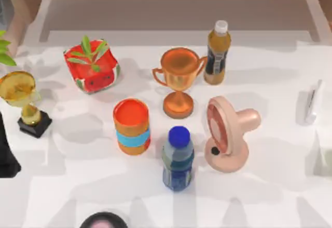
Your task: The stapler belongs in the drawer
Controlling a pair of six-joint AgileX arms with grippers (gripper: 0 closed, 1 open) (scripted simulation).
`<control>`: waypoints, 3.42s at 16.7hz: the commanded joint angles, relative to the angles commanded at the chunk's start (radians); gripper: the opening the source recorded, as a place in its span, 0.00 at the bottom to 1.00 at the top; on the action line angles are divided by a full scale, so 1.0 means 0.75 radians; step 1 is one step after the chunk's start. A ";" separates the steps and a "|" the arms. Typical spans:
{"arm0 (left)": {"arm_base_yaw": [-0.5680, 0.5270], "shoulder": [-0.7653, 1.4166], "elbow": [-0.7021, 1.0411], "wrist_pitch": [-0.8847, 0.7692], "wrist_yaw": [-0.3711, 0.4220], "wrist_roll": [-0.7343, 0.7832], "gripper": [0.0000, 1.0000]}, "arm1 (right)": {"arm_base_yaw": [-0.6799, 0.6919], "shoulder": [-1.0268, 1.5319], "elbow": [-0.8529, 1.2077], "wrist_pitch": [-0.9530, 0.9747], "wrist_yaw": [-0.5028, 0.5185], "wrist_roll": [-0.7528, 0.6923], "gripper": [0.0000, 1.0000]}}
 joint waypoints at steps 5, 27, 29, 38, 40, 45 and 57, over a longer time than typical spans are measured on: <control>0.000 0.000 0.000 0.000 0.000 0.000 1.00 | -0.024 0.079 0.058 0.062 -0.013 -0.075 1.00; 0.000 0.000 0.000 0.000 0.000 0.000 1.00 | -0.591 2.759 1.354 1.486 -0.458 -1.931 1.00; 0.000 0.000 0.000 0.000 0.000 0.000 1.00 | -0.604 2.918 1.411 1.549 -0.507 -2.012 1.00; 0.000 0.000 0.000 0.000 0.000 0.000 1.00 | -0.606 3.067 1.460 1.607 -0.561 -2.075 1.00; 0.000 0.000 0.000 0.000 0.000 0.000 1.00 | -0.604 3.073 1.480 1.599 -0.557 -2.076 1.00; 0.000 0.000 0.000 0.000 0.000 0.000 1.00 | -0.583 3.132 1.605 1.533 -0.534 -2.078 1.00; 0.000 0.000 0.000 0.000 0.000 0.000 1.00 | -0.581 3.138 1.619 1.526 -0.531 -2.078 0.40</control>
